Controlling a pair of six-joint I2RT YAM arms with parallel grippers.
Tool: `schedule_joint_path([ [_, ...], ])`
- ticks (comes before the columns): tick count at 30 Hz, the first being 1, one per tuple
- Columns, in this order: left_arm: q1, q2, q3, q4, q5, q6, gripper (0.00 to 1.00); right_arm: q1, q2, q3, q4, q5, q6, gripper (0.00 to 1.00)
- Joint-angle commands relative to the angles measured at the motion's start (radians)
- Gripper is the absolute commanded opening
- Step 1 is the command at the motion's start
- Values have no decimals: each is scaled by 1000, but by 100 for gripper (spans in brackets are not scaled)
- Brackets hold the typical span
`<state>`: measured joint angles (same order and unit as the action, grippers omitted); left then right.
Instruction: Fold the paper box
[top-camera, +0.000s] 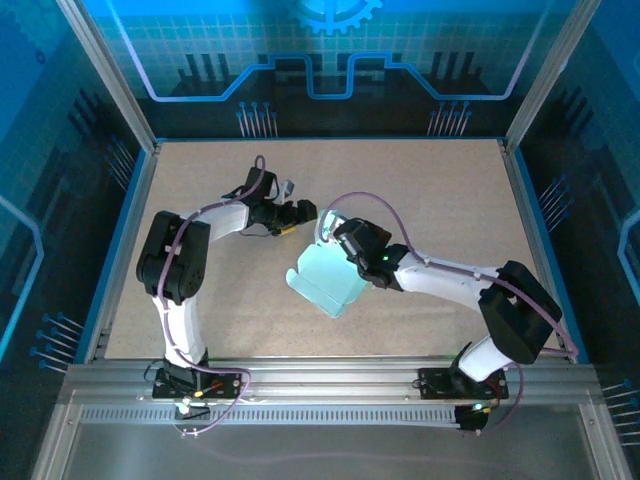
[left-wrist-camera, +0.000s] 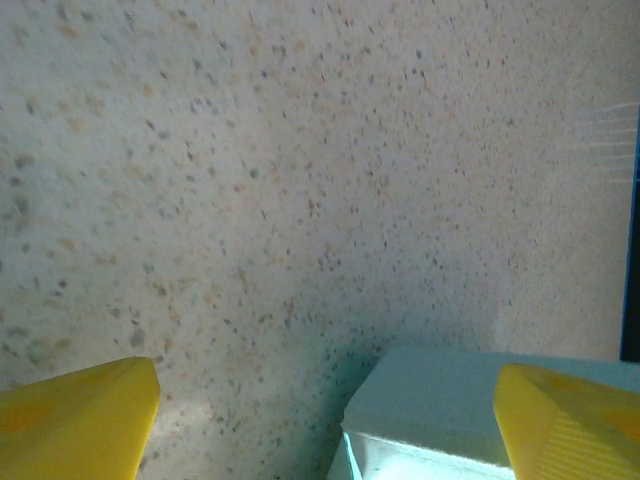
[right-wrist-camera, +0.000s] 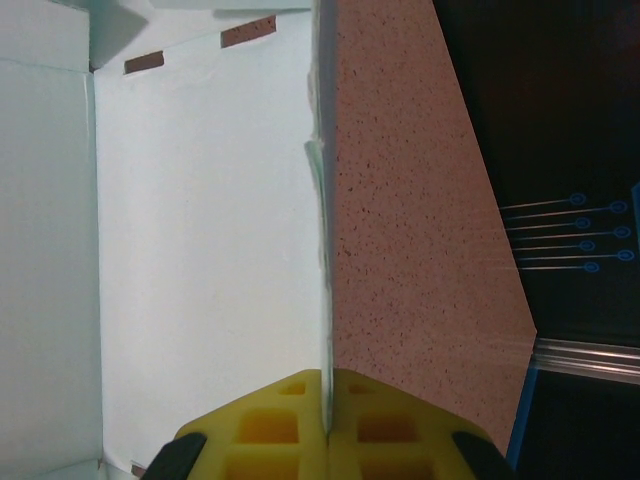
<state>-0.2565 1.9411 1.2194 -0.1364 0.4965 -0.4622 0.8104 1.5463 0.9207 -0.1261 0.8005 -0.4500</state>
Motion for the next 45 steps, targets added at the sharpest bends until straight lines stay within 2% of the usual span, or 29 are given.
schedule_joint_path([
  [1,-20,-63,-29,59,53,15,88,1,18,26,34,-35,-21,0],
  [12,-42,-86,-76,92,50,26,86,-25,17,42,15,-101,-9,0],
  [18,-43,-135,-173,191,26,1,84,-34,29,52,0,-94,-16,0],
  [21,-42,-157,-220,243,30,9,83,-22,41,34,56,-49,-67,0],
  [29,-42,-149,-246,217,19,35,84,9,73,-35,285,29,-229,0],
  [35,-42,-163,-282,245,27,37,84,39,89,-94,390,79,-314,0],
  [40,-43,-204,-341,300,22,43,84,73,111,-132,574,138,-427,0],
  [45,-42,-222,-368,317,12,67,84,80,127,-134,606,144,-452,0],
])
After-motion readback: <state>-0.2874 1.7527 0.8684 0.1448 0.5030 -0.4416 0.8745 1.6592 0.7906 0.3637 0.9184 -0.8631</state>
